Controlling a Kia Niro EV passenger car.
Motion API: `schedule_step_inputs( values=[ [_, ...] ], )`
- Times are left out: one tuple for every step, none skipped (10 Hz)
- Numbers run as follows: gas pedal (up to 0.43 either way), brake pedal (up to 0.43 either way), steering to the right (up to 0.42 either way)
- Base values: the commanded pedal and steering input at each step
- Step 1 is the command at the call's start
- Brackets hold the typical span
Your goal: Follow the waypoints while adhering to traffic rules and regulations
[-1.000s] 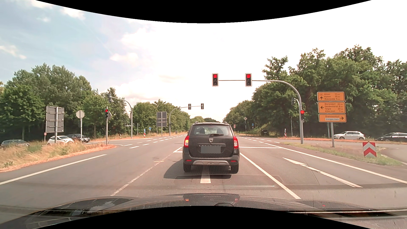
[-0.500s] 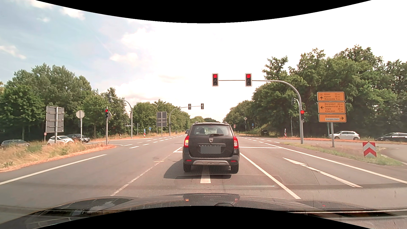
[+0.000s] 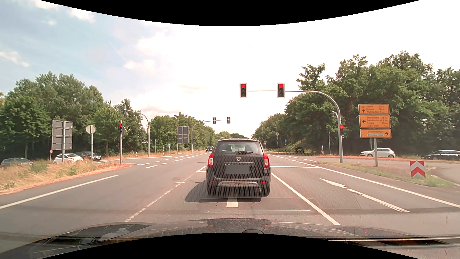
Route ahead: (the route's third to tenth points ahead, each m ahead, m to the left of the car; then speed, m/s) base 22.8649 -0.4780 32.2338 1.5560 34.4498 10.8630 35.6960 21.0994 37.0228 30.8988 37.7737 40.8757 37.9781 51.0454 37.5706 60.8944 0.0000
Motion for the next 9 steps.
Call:
schedule_step_inputs(
  values=[
    [0.0,0.177,0.0],
    [0.0,0.171,0.0],
    [0.0,0.177,0.0],
    [0.0,0.171,0.0],
    [0.0,0.171,-0.001],
    [0.0,0.177,-0.002],
    [0.0,0.177,-0.002],
    [0.0,0.171,-0.002],
    [0.0,0.177,-0.003]
  ],
)
